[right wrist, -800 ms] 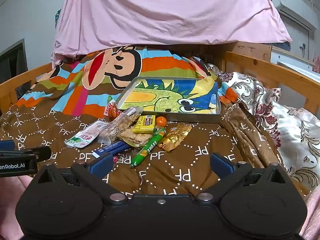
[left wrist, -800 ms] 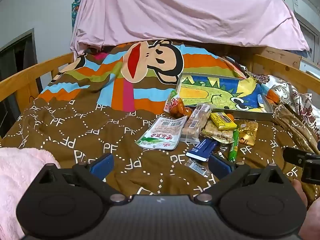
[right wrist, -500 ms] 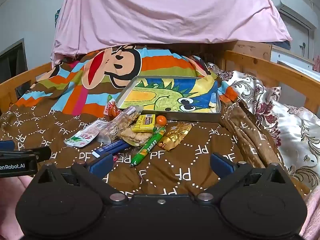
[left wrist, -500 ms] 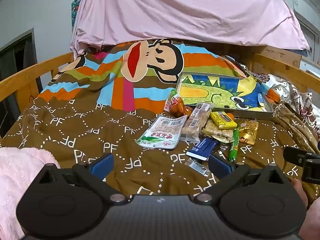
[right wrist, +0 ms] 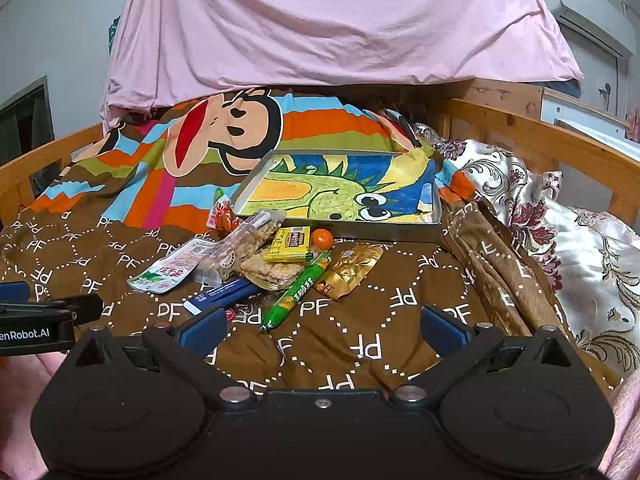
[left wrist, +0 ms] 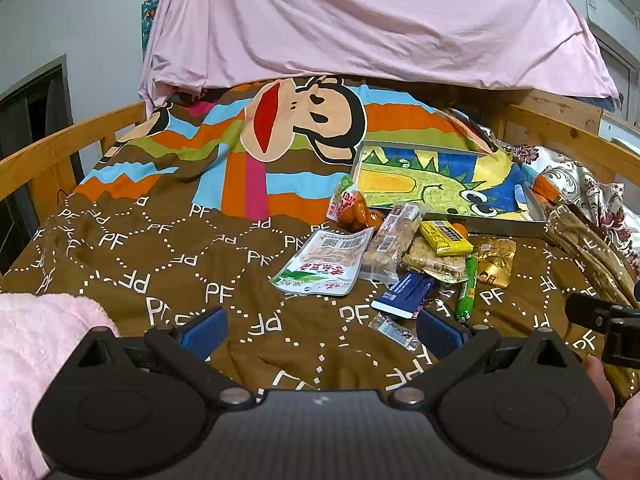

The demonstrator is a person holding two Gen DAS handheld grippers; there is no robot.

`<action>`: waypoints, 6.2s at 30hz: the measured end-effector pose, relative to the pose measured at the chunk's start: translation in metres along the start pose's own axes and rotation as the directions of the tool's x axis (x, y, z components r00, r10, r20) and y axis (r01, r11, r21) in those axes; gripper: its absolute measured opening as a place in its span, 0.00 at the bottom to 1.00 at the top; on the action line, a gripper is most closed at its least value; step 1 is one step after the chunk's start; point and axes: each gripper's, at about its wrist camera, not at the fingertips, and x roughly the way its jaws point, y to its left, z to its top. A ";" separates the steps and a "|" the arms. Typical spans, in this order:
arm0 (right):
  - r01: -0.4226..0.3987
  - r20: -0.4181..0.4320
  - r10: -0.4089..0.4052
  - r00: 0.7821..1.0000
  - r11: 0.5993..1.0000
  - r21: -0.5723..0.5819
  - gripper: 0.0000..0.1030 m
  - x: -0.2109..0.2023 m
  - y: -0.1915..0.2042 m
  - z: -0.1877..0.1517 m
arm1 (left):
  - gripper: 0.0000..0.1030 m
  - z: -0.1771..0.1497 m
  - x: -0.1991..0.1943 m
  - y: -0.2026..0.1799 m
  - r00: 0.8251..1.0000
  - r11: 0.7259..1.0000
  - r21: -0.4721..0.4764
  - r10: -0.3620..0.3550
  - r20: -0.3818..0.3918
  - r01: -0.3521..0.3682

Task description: Organize snacks

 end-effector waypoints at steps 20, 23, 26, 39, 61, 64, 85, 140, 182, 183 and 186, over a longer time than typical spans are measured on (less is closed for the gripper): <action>-0.001 -0.004 0.001 1.000 1.000 0.002 0.99 0.001 0.000 0.000 | 1.00 0.001 0.000 0.000 1.000 1.000 0.001 0.001 -0.004 -0.001; -0.001 -0.004 0.001 1.000 1.000 0.002 0.99 0.001 0.000 0.000 | 0.99 0.001 0.000 0.000 1.000 1.000 0.001 0.001 -0.004 -0.001; -0.001 -0.004 0.001 1.000 1.000 0.002 0.99 0.001 0.001 0.000 | 0.99 0.001 0.000 0.000 1.000 1.000 0.002 0.001 -0.005 -0.001; -0.002 -0.007 0.002 1.000 1.000 0.003 0.99 0.001 0.001 0.001 | 1.00 0.001 0.000 0.000 1.000 1.000 0.002 0.001 -0.006 -0.001; 0.042 -0.164 -0.038 0.986 0.999 0.026 0.99 0.023 -0.003 0.007 | 1.00 0.000 0.019 -0.008 0.994 0.999 0.041 0.028 -0.102 -0.024; 0.027 -0.209 -0.021 0.978 0.999 0.024 0.99 0.031 -0.004 0.009 | 1.00 0.005 0.026 -0.009 0.991 0.999 0.051 0.020 -0.134 -0.013; -0.058 -0.346 0.040 0.937 0.997 -0.041 0.99 0.091 -0.004 0.080 | 0.99 0.079 0.102 -0.043 0.959 0.948 0.289 -0.049 -0.278 0.132; -0.178 -0.309 0.128 0.942 0.974 -0.138 0.75 0.250 0.032 0.080 | 0.91 0.113 0.264 -0.013 0.793 0.821 -0.023 -0.557 -0.248 0.570; -0.211 -0.328 0.167 0.930 0.972 -0.104 0.49 0.254 0.020 0.080 | 0.40 0.100 0.273 -0.028 0.783 0.856 0.017 -0.464 -0.414 0.517; -0.207 -0.328 0.160 0.931 0.972 -0.114 0.49 0.253 0.021 0.080 | 0.40 0.100 0.271 -0.028 0.785 0.858 0.013 -0.463 -0.412 0.513; -0.199 -0.329 0.149 0.933 0.972 -0.124 0.49 0.248 0.024 0.080 | 0.39 0.103 0.267 -0.027 0.792 0.863 0.004 -0.462 -0.399 0.506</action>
